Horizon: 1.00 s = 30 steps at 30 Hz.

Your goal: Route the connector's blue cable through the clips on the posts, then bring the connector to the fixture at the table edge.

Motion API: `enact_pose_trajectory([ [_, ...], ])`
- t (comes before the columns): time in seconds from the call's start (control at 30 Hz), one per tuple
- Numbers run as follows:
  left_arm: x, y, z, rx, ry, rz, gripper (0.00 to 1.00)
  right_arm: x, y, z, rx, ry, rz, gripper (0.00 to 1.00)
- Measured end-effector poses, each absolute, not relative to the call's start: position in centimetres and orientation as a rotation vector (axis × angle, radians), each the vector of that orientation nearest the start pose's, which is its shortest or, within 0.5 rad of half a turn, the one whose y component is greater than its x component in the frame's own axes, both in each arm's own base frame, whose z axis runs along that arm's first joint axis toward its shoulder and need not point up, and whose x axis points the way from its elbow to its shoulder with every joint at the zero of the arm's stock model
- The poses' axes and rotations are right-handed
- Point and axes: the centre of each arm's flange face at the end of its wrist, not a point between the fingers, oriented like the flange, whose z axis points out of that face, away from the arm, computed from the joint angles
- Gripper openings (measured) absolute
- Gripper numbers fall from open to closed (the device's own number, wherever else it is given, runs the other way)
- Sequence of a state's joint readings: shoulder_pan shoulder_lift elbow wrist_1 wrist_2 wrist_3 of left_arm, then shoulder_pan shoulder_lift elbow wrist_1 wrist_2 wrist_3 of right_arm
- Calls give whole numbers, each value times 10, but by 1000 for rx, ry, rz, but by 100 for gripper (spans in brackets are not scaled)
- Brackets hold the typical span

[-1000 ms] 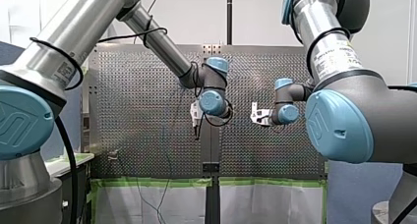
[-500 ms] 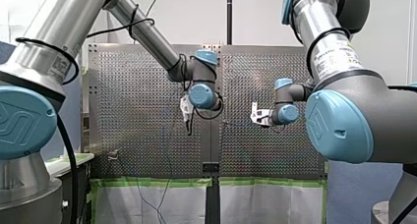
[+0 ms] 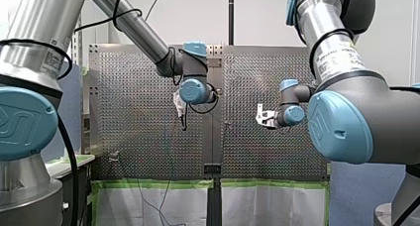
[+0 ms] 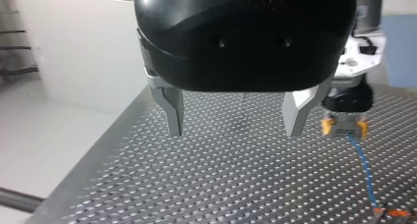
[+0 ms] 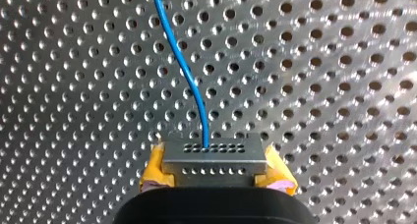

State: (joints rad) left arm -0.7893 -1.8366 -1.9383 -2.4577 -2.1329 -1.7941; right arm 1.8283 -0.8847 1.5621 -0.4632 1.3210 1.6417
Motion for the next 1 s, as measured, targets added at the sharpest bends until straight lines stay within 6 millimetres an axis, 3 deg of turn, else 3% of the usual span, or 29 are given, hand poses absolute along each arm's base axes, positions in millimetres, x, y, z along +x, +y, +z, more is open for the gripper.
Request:
enact_pose_trajectory([
  [0.77, 258, -381, 274, -87, 1415, -567, 100, 322, -581, 125, 1746, -1167, 1500, 0],
  [1.0, 245, -367, 249, -56, 1482, -531, 100, 325, -580, 125, 1750, -1165, 1503, 0],
])
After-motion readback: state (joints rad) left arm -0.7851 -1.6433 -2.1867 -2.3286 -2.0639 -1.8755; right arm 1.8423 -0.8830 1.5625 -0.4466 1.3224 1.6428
